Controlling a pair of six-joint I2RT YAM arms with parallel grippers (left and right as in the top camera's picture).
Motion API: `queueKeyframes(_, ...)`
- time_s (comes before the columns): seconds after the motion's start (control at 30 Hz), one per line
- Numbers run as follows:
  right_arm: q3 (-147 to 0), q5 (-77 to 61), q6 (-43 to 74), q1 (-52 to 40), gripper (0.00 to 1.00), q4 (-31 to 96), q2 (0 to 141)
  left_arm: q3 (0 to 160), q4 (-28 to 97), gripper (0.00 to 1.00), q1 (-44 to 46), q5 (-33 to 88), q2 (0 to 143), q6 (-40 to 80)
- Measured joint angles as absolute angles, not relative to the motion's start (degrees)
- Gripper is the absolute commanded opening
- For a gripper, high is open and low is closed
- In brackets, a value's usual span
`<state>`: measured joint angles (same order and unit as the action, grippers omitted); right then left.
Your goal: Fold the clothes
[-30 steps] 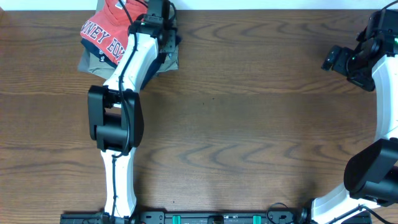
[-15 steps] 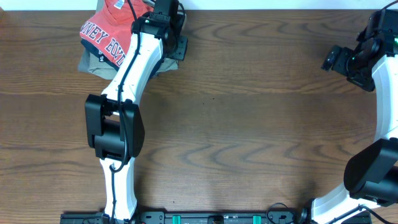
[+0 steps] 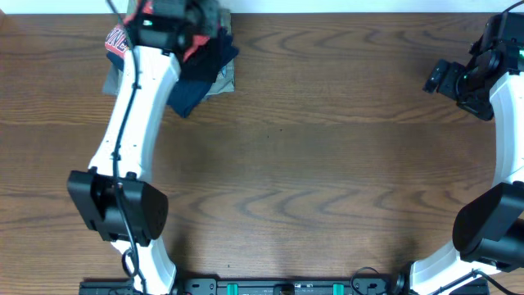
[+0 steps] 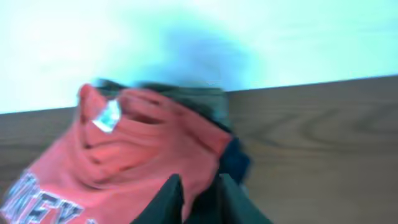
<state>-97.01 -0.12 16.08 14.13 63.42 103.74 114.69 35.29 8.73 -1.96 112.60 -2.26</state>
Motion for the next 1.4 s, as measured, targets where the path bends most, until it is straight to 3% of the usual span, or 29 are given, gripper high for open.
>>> queueKeyframes(0.43, -97.0, -0.1, 16.1, 14.1, 0.99, 63.4, 103.7, 114.7, 33.7, 0.17, 1.6, -3.0, 130.5, -0.9)
queueKeyframes(0.73, -97.0, -0.1, 16.1, 14.1, 0.99, 63.4, 103.8, 114.7, 35.9, 0.17, -0.4, -2.4, 129.6, 3.4)
queueKeyframes(0.93, -97.0, -0.1, 16.1, 14.1, 0.99, 63.4, 103.8, 114.5, 34.8, 0.37, -0.8, -2.8, 123.8, 4.3)
queueKeyframes(0.97, -97.0, -0.1, 16.1, 14.1, 0.99, 63.4, 103.7, 114.5, 34.7, 0.45, -0.9, -3.0, 122.2, 4.4)
queueKeyframes(1.07, -97.0, -0.1, 16.1, 14.1, 0.99, 63.4, 103.7, 114.5, 37.1, 0.86, -1.0, -3.1, 117.4, 4.7)
queueKeyframes(1.1, -97.0, -0.1, 16.1, 14.1, 0.99, 63.4, 103.7, 114.5, 38.7, 0.93, -1.1, -3.2, 115.8, 4.4)
queueKeyframes(1.17, -97.0, -0.1, 16.1, 14.1, 0.99, 63.4, 103.7, 114.5, 42.4, 0.99, -1.1, -3.2, 113.3, 4.6)
queueKeyframes(1.4, -97.0, -0.1, 16.1, 14.1, 0.99, 63.4, 103.7, 114.4, 60.0, 0.98, -1.1, 1.4, 107.1, 4.9)
